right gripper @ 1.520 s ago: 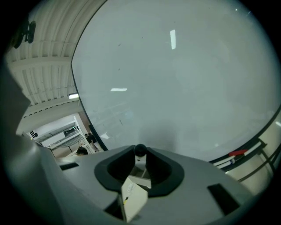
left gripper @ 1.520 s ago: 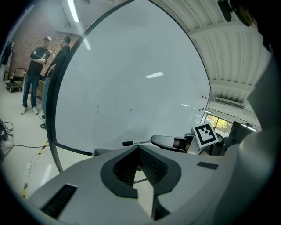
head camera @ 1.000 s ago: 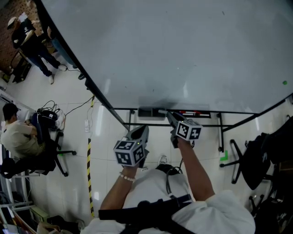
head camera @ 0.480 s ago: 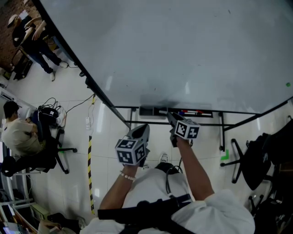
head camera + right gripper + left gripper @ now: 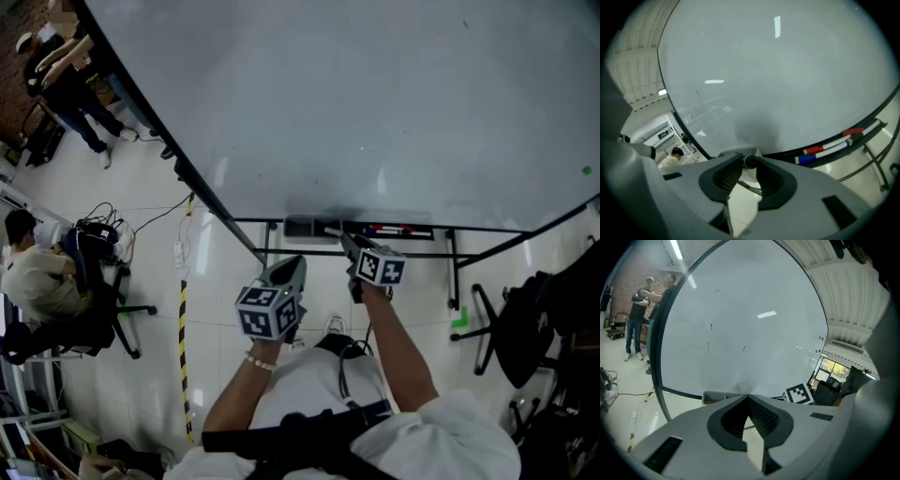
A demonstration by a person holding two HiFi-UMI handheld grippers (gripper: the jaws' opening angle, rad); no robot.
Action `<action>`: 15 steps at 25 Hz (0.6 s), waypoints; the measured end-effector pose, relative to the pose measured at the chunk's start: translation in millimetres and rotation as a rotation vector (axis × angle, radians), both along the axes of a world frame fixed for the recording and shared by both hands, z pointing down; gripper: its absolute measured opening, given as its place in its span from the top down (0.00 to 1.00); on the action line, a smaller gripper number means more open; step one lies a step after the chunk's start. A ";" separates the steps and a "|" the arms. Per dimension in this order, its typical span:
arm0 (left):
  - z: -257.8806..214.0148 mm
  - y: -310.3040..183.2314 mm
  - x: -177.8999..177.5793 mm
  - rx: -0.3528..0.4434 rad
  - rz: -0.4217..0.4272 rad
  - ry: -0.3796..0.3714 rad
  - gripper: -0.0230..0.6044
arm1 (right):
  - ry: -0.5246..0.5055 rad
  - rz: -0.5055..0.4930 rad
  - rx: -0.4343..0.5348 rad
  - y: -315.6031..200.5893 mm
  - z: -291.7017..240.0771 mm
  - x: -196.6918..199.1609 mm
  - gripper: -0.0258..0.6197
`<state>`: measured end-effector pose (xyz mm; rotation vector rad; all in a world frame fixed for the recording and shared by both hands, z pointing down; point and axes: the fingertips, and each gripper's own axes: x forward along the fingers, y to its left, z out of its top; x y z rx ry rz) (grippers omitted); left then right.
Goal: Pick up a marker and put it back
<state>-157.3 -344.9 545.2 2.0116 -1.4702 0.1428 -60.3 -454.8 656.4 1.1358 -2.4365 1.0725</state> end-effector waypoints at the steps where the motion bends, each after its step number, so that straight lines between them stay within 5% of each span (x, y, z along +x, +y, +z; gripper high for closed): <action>1: -0.6 0.7 1.1 0.002 0.003 0.000 0.98 | 0.007 -0.001 -0.002 0.6 0.7 0.5 0.78; 5: -1.9 3.0 4.8 0.009 0.015 0.007 0.98 | 0.050 -0.003 -0.017 2.3 5.9 3.5 0.76; 9: -5.2 5.3 5.8 0.020 0.022 0.017 0.98 | 0.056 0.012 -0.022 3.9 -0.5 14.3 0.56; 15: -11.0 6.9 3.0 0.044 0.026 0.034 0.98 | 0.055 0.020 0.124 -3.4 -73.5 35.8 0.55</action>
